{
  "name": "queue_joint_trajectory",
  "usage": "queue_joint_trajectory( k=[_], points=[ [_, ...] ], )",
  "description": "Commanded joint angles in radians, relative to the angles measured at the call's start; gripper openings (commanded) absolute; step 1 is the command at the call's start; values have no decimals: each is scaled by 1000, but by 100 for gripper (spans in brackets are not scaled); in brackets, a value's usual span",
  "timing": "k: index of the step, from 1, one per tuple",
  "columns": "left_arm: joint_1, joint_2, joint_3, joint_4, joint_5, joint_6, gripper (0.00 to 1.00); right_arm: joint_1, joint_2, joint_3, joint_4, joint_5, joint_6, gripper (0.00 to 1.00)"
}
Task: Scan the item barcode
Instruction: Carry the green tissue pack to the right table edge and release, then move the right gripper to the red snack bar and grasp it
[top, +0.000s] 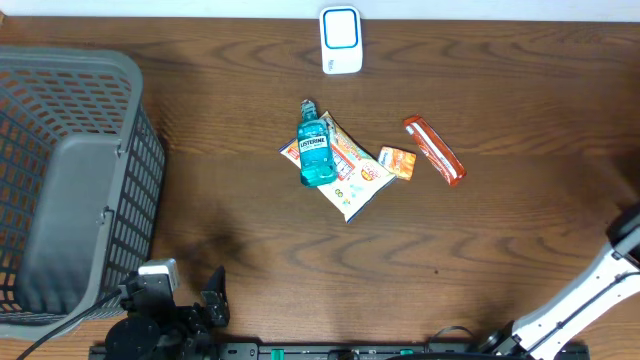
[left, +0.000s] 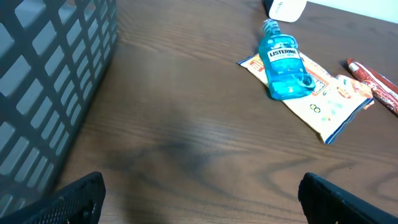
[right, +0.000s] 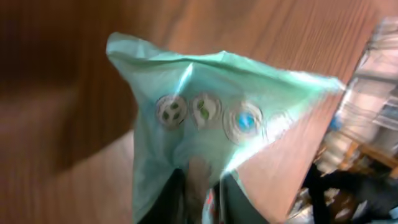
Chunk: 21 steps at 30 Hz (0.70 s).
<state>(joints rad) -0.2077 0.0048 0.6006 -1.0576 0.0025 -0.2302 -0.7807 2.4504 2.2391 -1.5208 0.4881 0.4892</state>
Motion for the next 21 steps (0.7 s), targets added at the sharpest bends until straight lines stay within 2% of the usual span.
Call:
queue_joint_trajectory(
  k=[1, 3, 6, 14, 21],
  points=[
    [-4, 0, 3, -1, 13, 16, 99, -33, -33, 4, 2, -80, 11, 31],
    [-4, 0, 3, -1, 13, 16, 99, -43, -38, 6, 2, -92, 11, 50],
    [-4, 0, 3, -1, 13, 16, 99, -42, -52, 9, 0, -129, 11, 61],
    [-4, 0, 3, -1, 13, 16, 99, 18, -165, 42, 8, -382, -25, 63],
    [-4, 0, 3, -1, 13, 16, 99, 188, -286, 42, 6, -573, -95, 65]
  ],
)
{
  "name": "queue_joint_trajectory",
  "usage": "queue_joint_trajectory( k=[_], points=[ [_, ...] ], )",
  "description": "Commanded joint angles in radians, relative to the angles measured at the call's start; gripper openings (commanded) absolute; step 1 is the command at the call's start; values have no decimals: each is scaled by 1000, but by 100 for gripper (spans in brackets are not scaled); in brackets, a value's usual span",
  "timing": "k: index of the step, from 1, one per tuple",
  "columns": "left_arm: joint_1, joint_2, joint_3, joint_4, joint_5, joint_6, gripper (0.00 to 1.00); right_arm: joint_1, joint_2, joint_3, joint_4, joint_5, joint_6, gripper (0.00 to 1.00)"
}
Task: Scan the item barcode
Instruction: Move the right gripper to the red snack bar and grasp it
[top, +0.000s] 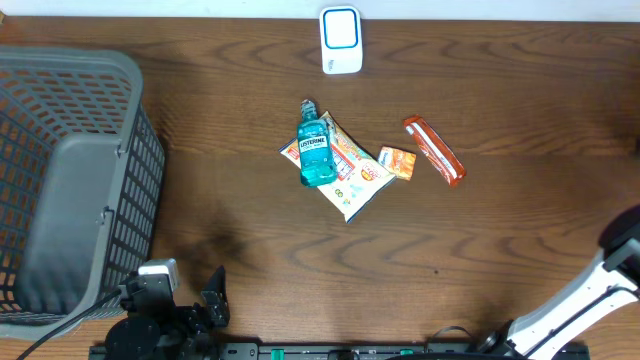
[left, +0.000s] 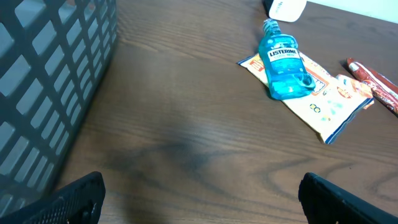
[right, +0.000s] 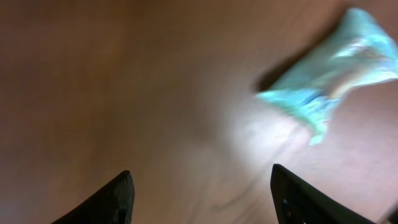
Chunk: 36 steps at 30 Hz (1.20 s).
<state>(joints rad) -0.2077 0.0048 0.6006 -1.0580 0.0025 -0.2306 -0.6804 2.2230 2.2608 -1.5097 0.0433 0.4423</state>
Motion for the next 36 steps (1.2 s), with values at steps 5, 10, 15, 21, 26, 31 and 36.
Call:
queue_joint_trajectory(
  k=[5, 10, 15, 21, 26, 31, 36],
  points=[
    [-4, 0, 3, 0, 13, 16, 99, 328, -73, 18, -15, -121, -120, 68],
    [-4, 0, 3, 0, 13, 16, 99, 578, -69, -31, 31, -28, -206, 90],
    [-4, 0, 3, 0, 13, 16, 99, 774, -69, -106, 75, 177, -207, 96],
    [-4, 0, 3, 0, 13, 16, 99, 851, -69, -211, 175, 106, -293, 97],
    [-4, 0, 3, 0, 13, 16, 99, 826, -68, -351, 303, -135, -525, 89],
    [-4, 0, 3, 0, 13, 16, 99, 787, -50, -425, 402, -239, -589, 87],
    [-4, 0, 3, 0, 13, 16, 98, 764, 6, -429, 439, -232, -610, 89]
  ],
)
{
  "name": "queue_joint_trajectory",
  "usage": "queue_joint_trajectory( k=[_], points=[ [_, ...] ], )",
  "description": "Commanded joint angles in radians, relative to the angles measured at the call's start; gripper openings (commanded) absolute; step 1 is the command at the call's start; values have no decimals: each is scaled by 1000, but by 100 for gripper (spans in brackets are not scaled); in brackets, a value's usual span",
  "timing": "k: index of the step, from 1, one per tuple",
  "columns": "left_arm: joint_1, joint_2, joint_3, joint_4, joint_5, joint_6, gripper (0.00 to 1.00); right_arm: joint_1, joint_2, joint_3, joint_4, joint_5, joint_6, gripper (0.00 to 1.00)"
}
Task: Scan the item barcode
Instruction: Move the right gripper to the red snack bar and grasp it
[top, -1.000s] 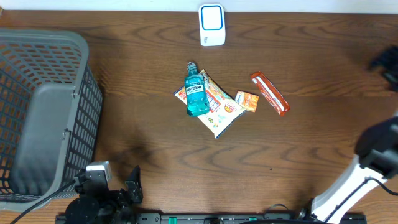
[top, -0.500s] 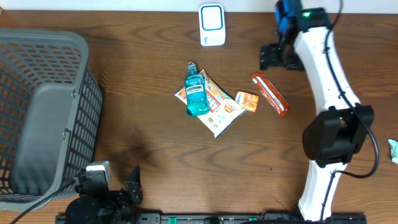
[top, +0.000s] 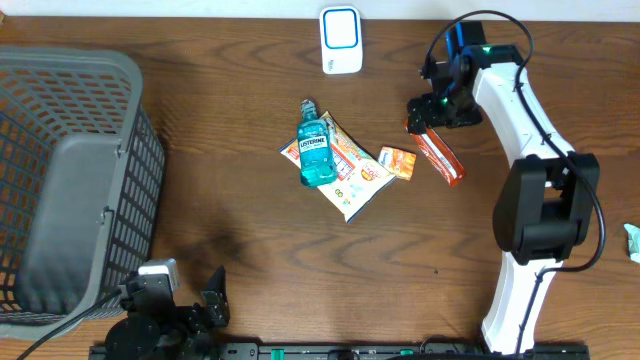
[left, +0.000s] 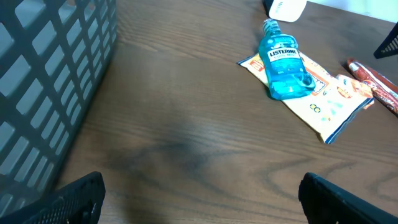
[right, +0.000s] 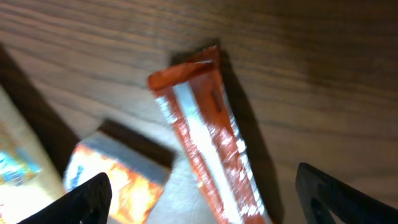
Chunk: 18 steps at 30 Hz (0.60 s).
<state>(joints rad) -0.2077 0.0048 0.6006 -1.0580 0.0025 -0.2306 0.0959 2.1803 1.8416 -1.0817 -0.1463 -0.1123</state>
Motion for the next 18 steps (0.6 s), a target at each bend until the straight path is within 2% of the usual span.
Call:
queue_joint_trajectory(
  k=[1, 5, 9, 13, 16, 18],
  points=[
    [-4, 0, 3, 0, 13, 16, 99, -18, 61, -10, 19, -44, -58, 87],
    [-4, 0, 3, 0, 13, 16, 99, -29, 104, -10, 28, -43, -78, 81],
    [-4, 0, 3, 0, 13, 16, 99, -49, 164, -10, 27, -42, -84, 61],
    [-4, 0, 3, 0, 13, 16, 99, -63, 220, -10, 15, -75, -92, 47],
    [-4, 0, 3, 0, 13, 16, 99, -74, 240, -10, -11, -145, -140, 30],
    [-4, 0, 3, 0, 13, 16, 99, -78, 240, -10, -24, -177, -160, 28]
  ],
)
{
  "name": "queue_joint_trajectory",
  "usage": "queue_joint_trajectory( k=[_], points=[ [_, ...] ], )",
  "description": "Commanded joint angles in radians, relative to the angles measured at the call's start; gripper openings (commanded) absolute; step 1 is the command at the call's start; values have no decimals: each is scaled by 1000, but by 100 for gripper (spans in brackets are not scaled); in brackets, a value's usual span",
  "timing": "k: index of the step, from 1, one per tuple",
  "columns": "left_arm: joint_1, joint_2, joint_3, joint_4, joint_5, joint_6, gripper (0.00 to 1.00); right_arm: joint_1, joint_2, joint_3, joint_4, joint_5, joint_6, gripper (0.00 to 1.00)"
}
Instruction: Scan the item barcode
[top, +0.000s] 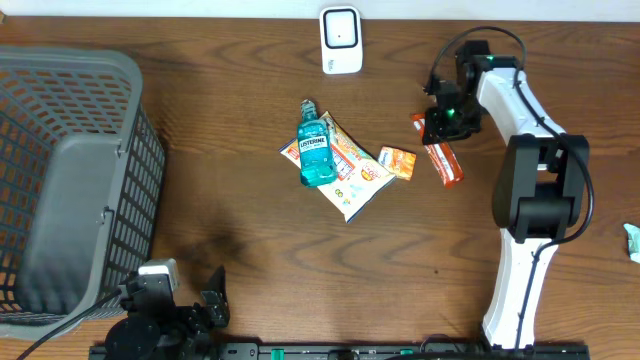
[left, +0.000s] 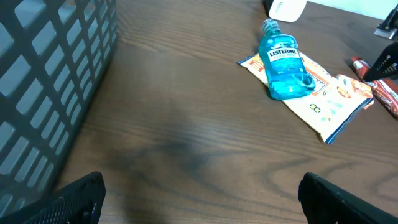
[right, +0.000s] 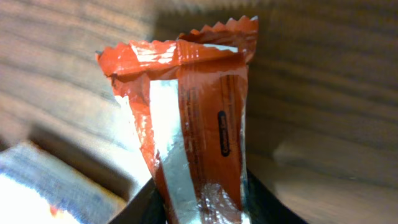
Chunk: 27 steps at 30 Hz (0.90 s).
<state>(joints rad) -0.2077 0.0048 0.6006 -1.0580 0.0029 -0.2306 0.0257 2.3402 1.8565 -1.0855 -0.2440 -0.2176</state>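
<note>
A red-orange snack wrapper (right: 205, 124) lies on the table right of centre (top: 447, 166), its crimped end pointing away from the wrist camera. My right gripper (right: 202, 202) is shut on the near end of it, and the overhead view shows the gripper (top: 440, 127) low over the wrapper. The white barcode scanner (top: 341, 40) stands at the table's far edge. My left gripper (left: 199, 199) is open over bare wood at the near left, holding nothing.
A blue mouthwash bottle (top: 314, 150) lies on a flat snack packet (top: 352, 178), with a small orange box (top: 398, 162) beside the wrapper. A grey mesh basket (top: 70, 190) fills the left side. A pale green packet (top: 633, 241) lies at the right edge.
My right gripper was open just above the red-orange wrapper; now it is lower and shut on the wrapper's end. The wrapper has turned slightly. The left arm has not moved.
My right gripper held the pale green packet off the table's right side. Then it was open with that packet lying on the wood. Later it was open over the red-orange wrapper, and now it is shut on it.
</note>
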Motion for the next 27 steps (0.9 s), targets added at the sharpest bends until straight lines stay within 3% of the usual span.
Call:
queue_joint_trajectory(
  k=[1, 9, 19, 24, 27],
  points=[
    [-4, 0, 3, 0, 12, 16, 99, -10, 77, -24, -26, -93, -64, 28],
    [-4, 0, 3, 0, 12, 16, 99, -12, 72, 17, -34, -126, -11, 1],
    [-4, 0, 3, 0, 12, 16, 99, -12, 72, 196, -152, -121, 208, 2],
    [-4, 0, 3, 0, 12, 16, 99, -10, 51, 218, -203, -148, 372, 2],
    [-4, 0, 3, 0, 12, 16, 99, 0, 27, 218, -245, -206, 386, 2]
  ],
)
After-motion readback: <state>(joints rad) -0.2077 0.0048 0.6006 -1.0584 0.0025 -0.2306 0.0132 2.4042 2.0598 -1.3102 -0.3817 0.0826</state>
